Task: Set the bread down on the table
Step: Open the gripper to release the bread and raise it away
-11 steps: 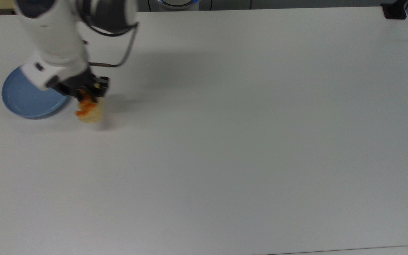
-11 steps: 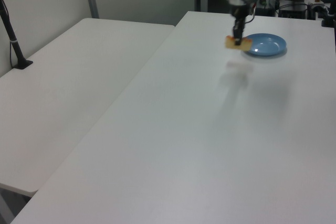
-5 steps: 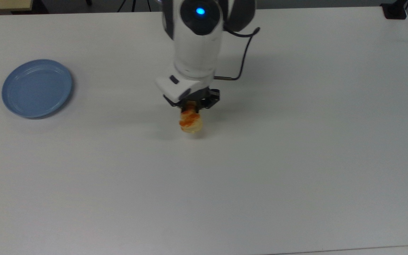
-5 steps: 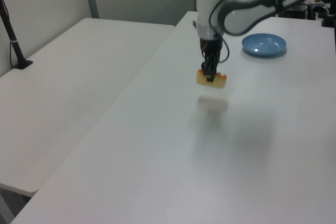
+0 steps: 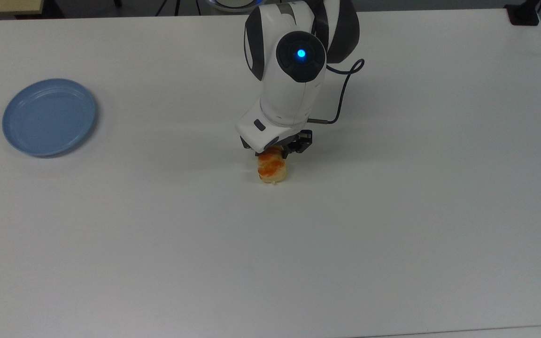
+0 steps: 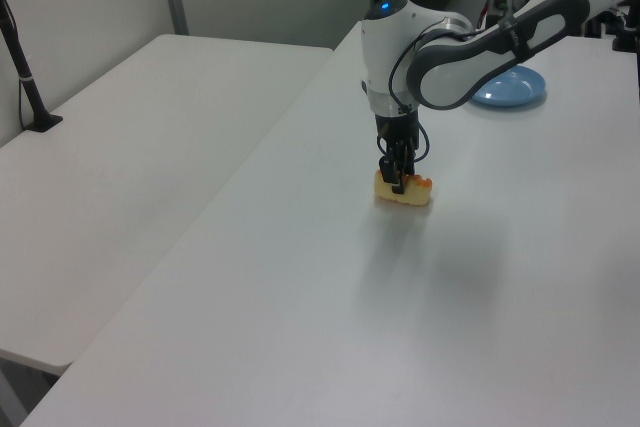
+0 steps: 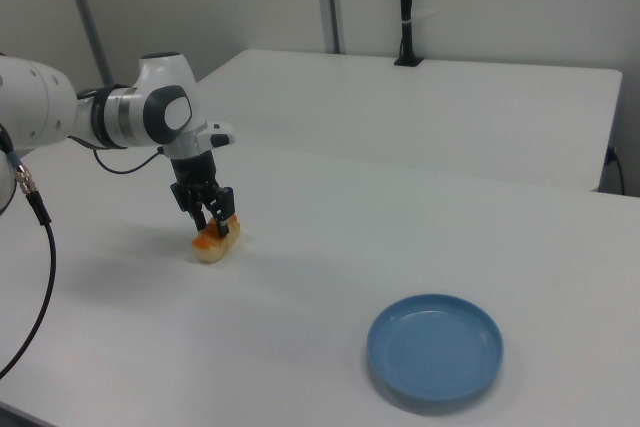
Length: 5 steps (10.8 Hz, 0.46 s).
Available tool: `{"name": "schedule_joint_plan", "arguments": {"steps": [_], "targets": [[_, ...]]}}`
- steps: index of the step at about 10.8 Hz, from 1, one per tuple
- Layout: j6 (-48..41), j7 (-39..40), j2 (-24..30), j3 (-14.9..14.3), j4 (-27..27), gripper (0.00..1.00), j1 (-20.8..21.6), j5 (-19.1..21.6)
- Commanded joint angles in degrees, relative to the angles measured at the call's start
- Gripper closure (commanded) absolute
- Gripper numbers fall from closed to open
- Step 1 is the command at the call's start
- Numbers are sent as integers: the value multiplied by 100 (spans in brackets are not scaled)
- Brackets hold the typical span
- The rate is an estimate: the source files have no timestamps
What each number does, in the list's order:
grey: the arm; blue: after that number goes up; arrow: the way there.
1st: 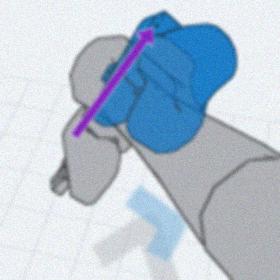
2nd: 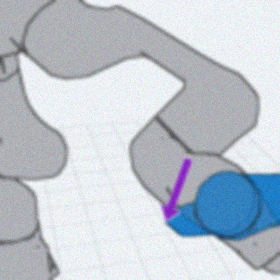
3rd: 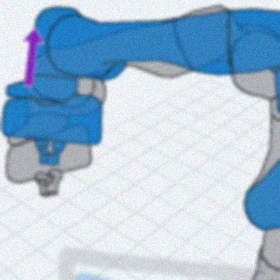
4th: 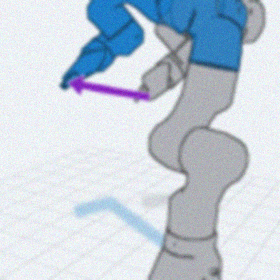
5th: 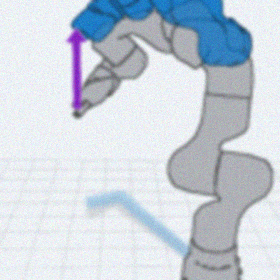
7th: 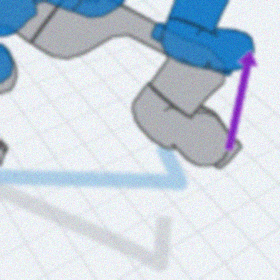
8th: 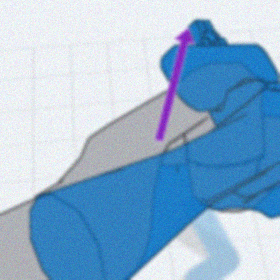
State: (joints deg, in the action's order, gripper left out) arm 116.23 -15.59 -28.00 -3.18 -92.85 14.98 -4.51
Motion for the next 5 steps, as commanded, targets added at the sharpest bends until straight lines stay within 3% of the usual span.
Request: {"name": "schedule_joint_plan", "arguments": {"steps": [1, 3, 5], "targets": [[22, -111, 328, -122, 21, 0, 67, -15], [-179, -24, 784, -201, 65, 0, -81, -15], [-1053, 728, 1408, -201, 65, 0, -354, -6]]}}
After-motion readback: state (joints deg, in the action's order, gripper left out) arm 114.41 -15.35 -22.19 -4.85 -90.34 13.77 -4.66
